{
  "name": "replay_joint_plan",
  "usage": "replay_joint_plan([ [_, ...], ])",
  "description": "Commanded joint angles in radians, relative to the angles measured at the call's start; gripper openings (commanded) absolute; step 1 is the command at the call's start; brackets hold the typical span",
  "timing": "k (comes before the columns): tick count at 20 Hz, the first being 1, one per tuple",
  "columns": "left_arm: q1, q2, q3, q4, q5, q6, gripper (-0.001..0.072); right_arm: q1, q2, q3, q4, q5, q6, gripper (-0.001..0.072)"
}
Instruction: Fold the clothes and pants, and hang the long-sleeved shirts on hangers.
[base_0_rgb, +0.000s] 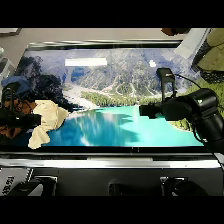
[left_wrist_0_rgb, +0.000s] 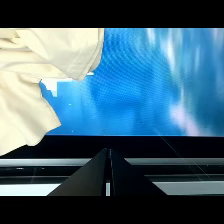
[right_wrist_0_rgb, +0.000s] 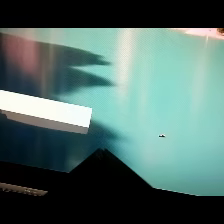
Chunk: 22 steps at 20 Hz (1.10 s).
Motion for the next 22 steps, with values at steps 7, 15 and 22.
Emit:
replay_joint_plan([
  [7, 0.0, 0.001, 0.0, 0.0, 0.0, 0.0, 0.0017, 0.001, 0.001, 0.001, 0.0, 0.0, 0.0, 0.0029],
  [15, 0.0, 0.001, 0.0, 0.0, 0.0, 0.0, 0.0017, 0.001, 0.001, 0.001, 0.0, 0.0, 0.0, 0.0029],
  [22, 0.0, -0.007, 0.0, 0.0, 0.134, 0.0, 0.0017, 0.001, 0.001, 0.001, 0.0, 0.001, 0.0, 0.0029],
])
